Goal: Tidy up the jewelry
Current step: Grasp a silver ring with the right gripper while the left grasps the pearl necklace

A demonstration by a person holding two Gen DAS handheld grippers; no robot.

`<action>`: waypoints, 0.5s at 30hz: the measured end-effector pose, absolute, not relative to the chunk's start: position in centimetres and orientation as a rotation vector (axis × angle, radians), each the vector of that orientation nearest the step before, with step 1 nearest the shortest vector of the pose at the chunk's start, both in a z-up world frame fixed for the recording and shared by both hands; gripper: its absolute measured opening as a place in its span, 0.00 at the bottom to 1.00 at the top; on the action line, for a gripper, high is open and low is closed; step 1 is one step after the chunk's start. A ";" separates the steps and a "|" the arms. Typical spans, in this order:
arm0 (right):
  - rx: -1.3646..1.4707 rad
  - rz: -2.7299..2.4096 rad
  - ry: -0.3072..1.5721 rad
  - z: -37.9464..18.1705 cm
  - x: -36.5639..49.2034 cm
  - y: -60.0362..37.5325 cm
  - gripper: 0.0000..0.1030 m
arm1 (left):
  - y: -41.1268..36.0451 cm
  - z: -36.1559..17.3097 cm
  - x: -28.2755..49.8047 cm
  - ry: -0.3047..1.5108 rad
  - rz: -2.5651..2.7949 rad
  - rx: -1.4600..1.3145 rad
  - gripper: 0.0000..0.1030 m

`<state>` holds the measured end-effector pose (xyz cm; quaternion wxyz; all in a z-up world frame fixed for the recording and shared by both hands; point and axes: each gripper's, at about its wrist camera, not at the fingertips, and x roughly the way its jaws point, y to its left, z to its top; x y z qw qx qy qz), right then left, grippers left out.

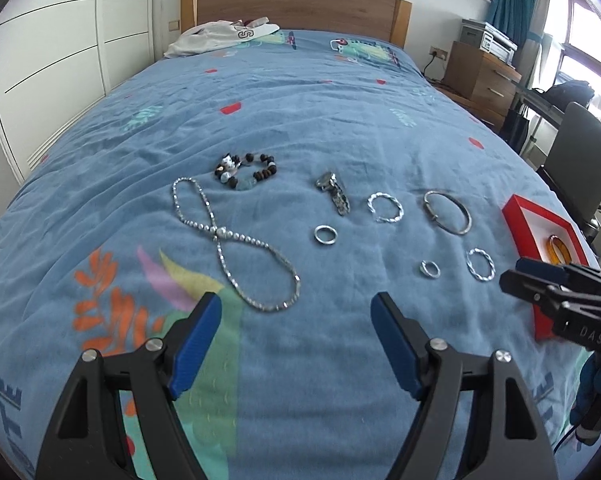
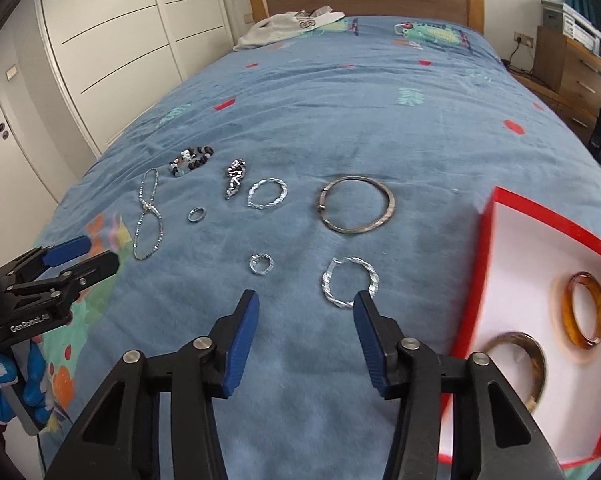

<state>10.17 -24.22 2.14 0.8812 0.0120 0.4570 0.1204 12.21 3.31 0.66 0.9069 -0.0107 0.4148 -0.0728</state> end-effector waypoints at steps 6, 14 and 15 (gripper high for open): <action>0.031 0.304 0.966 1.2 11.9 -22.2 0.39 | 5.9 -0.3 14.0 0.871 -0.106 -0.073 0.73; 0.051 0.355 0.997 -1.0 13.9 -20.1 0.32 | 8.7 -1.8 17.9 0.909 -0.033 -0.156 0.73; 0.059 0.357 1.002 -1.3 14.2 -20.1 0.31 | 8.9 -2.0 18.4 0.914 -0.023 -0.172 0.73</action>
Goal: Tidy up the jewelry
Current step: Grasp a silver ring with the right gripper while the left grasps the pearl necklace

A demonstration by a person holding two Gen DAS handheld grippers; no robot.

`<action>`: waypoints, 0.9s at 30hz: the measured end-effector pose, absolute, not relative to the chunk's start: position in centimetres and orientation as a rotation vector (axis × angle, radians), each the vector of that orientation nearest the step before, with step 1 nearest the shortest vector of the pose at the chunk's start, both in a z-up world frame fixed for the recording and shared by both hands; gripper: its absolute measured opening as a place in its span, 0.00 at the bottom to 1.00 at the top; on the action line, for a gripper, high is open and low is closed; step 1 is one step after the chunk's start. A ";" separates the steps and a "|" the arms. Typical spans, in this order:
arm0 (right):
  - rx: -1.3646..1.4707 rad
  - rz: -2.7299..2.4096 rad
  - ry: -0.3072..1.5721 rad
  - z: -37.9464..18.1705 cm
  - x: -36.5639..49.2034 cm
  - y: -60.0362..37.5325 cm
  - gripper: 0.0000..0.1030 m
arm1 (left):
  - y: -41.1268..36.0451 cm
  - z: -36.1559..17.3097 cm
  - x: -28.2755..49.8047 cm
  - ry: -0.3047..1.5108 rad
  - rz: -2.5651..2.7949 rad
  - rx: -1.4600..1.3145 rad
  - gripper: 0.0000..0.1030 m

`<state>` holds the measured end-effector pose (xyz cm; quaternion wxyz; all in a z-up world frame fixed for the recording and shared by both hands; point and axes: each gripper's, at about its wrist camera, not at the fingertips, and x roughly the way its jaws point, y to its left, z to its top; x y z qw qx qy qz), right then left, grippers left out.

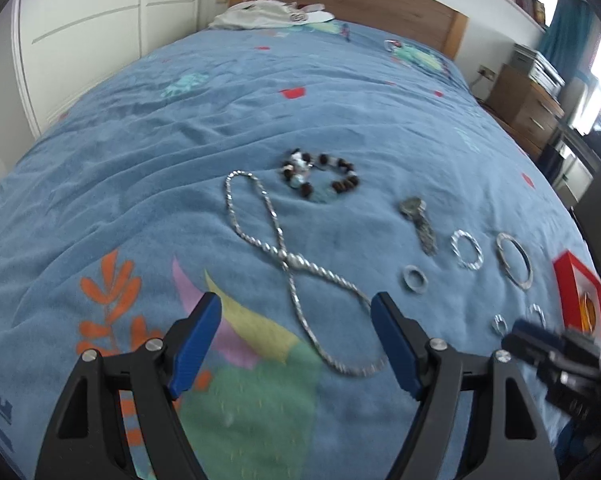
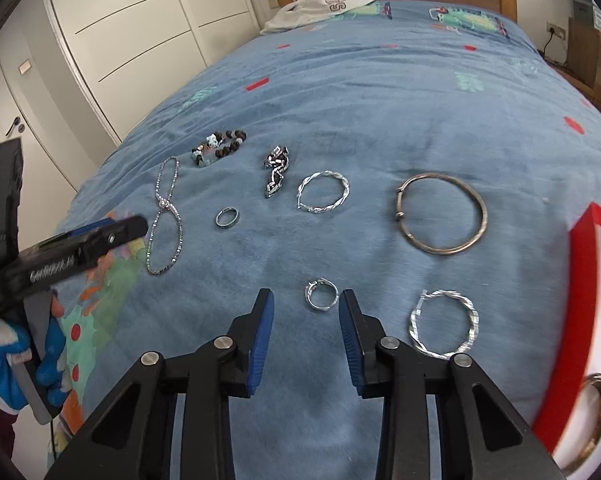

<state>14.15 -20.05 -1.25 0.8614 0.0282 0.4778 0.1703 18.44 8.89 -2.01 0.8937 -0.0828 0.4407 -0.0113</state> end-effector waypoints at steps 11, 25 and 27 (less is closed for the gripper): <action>0.079 0.338 1.003 -2.7 15.2 -20.3 0.28 | 10.0 -4.9 23.0 0.989 0.060 -0.279 0.73; 0.071 0.357 1.019 -3.2 15.5 -20.3 0.19 | 10.9 -4.4 21.7 0.966 0.076 -0.249 0.10; 0.073 0.364 1.011 -2.7 15.1 -20.3 0.19 | 10.8 -3.7 21.0 0.954 0.063 -0.250 0.10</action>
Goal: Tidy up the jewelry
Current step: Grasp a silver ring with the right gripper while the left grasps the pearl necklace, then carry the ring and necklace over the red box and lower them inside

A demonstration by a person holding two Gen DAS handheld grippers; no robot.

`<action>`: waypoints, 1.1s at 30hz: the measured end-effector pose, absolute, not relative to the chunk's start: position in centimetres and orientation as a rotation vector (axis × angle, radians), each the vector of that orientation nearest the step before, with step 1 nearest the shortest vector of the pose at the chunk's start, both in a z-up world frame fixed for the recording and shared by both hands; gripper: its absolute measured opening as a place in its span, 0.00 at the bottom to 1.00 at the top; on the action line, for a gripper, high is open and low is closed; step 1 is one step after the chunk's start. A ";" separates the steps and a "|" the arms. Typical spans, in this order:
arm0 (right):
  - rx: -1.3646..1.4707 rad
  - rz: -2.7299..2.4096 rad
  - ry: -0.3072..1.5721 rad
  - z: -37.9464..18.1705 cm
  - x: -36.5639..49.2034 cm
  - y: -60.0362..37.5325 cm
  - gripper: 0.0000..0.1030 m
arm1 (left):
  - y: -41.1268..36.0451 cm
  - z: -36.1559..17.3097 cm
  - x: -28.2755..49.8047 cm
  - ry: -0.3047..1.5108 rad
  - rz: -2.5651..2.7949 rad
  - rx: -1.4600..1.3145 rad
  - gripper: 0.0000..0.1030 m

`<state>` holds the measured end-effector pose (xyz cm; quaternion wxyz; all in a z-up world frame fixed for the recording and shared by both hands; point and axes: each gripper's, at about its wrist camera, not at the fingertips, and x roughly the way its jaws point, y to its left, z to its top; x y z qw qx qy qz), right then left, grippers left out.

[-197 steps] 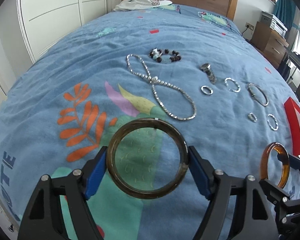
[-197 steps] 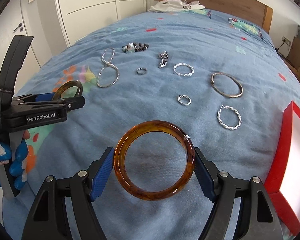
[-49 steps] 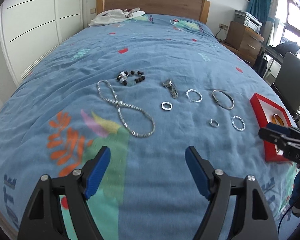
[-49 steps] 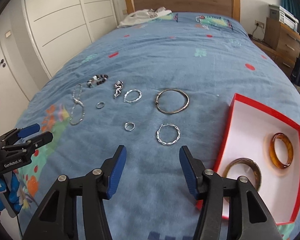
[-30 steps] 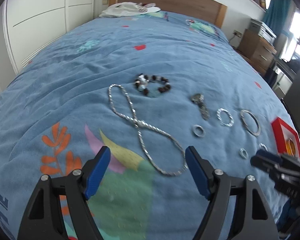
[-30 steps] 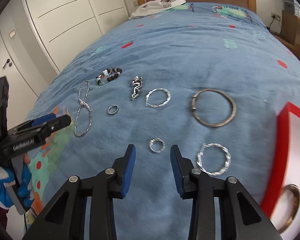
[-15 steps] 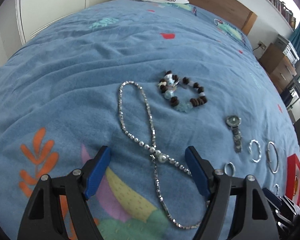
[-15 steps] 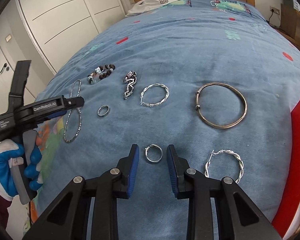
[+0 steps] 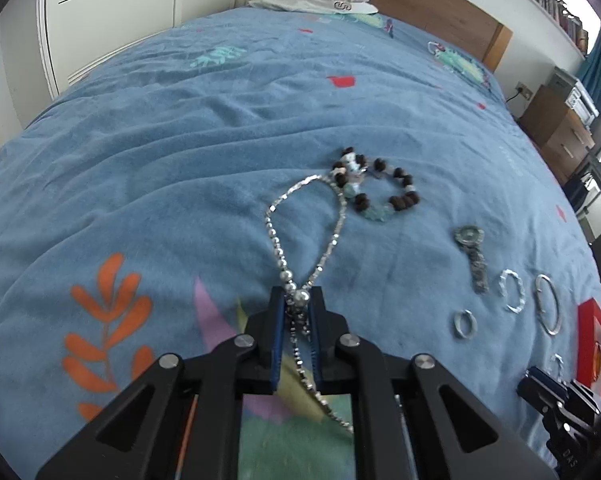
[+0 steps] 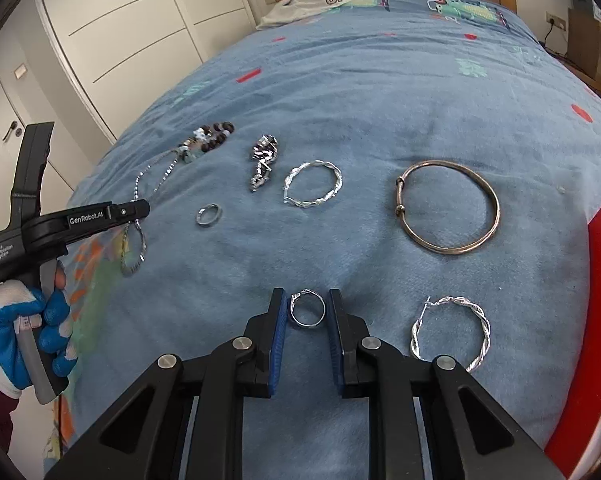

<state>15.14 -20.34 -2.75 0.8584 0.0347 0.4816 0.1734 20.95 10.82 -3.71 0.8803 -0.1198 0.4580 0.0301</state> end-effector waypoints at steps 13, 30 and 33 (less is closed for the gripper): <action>0.099 0.367 0.904 3.5 10.0 -23.3 0.19 | 7.0 4.4 14.9 0.824 -0.017 -0.165 0.10; 0.139 0.147 0.742 11.5 2.0 -37.6 0.19 | -8.5 14.2 9.2 0.692 -0.291 -0.075 0.10; 0.128 0.119 0.738 12.0 1.1 -40.1 0.19 | -13.1 14.6 8.9 0.687 -0.364 -0.066 0.10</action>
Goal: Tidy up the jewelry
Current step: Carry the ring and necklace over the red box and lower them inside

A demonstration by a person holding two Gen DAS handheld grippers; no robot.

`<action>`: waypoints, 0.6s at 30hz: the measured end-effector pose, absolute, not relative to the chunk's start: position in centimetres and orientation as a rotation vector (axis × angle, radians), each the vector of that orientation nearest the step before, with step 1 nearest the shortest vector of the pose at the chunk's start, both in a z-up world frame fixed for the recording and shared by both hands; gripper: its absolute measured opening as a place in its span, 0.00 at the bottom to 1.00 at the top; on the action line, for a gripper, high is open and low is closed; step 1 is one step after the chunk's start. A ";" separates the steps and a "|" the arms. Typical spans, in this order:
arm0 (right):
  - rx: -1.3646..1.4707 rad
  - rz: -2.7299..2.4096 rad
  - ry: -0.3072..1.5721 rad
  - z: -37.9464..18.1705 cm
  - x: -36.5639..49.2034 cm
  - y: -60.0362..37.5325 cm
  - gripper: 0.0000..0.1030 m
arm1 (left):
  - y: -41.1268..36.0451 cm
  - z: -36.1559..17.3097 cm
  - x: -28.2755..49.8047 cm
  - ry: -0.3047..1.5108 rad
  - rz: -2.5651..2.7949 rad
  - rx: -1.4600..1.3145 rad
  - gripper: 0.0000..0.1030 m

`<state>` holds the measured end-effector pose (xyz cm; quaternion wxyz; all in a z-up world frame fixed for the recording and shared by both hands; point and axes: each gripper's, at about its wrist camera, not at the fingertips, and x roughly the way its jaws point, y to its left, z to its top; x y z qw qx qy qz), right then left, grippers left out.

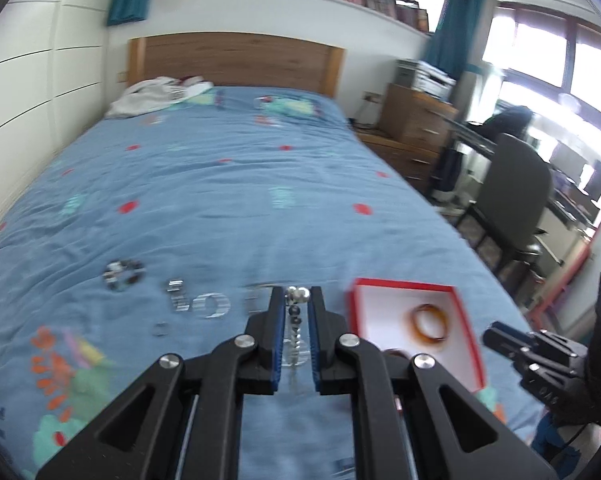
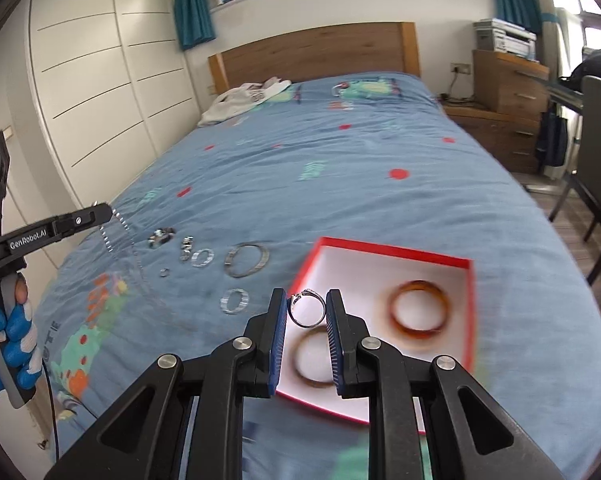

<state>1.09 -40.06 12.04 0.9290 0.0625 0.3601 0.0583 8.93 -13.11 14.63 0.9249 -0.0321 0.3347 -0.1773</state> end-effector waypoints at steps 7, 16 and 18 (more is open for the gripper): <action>0.148 0.068 0.757 11.1 0.3 -44.9 0.19 | -21.9 13.4 10.0 0.717 -0.469 -0.007 0.10; 0.165 0.071 0.837 6.5 3.6 -48.0 0.19 | -28.2 7.7 13.4 0.834 -0.531 0.019 0.10; 0.163 0.074 0.857 5.4 4.9 -48.4 0.19 | -29.4 6.5 14.1 0.860 -0.551 0.019 0.10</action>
